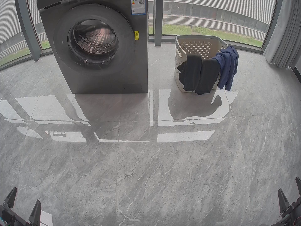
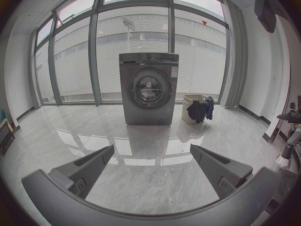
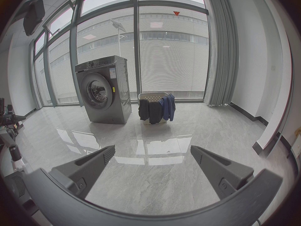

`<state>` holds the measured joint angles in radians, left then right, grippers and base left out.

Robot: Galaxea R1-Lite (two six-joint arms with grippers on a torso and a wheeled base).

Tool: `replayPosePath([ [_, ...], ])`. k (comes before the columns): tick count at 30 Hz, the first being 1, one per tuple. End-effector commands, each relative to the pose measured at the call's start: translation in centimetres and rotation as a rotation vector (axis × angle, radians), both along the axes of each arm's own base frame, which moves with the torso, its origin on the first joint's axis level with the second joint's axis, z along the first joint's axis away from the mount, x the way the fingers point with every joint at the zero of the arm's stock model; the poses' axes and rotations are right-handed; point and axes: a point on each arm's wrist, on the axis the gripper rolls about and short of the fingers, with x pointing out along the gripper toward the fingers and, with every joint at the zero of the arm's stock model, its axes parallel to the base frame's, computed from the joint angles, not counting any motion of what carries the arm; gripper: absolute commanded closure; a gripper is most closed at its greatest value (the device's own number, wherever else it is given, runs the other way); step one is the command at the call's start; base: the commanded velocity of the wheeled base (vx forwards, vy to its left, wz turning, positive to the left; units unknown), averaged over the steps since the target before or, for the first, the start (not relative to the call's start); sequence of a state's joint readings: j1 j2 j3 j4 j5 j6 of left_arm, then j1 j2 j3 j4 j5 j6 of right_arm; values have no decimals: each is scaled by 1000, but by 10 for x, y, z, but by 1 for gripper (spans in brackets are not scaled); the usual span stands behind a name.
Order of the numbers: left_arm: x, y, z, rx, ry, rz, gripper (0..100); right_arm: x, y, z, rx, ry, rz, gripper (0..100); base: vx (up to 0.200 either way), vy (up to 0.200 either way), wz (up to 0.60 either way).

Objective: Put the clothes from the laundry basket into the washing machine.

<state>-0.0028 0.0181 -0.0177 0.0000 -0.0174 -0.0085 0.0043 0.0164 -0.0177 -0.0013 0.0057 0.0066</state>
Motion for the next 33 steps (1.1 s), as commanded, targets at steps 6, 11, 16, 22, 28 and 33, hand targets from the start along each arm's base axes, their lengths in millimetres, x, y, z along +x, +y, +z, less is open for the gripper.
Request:
replayPosePath([
  [6,0,0,-5,-4,1,0,0,0,0,-5,0,1,-1,0,133,0,0],
  [11,0,0,-5,-5,1,0,0,0,0,-5,0,1,1,0,200,0,0],
  [16,0,0,-5,-5,1,0,0,0,0,-5,0,1,1,0,200,0,0],
  [22,0,0,-5,-7,3,2,0,0,0,-5,-2,1,2,0,200,0,0],
  [28,0,0,-5,-7,0,2,0,0,0,-5,-2,1,2,0,200,0,0],
  [33,0,0,-5,-4,1,2,0,0,0,-5,-2,1,4,0,40,0,-480],
])
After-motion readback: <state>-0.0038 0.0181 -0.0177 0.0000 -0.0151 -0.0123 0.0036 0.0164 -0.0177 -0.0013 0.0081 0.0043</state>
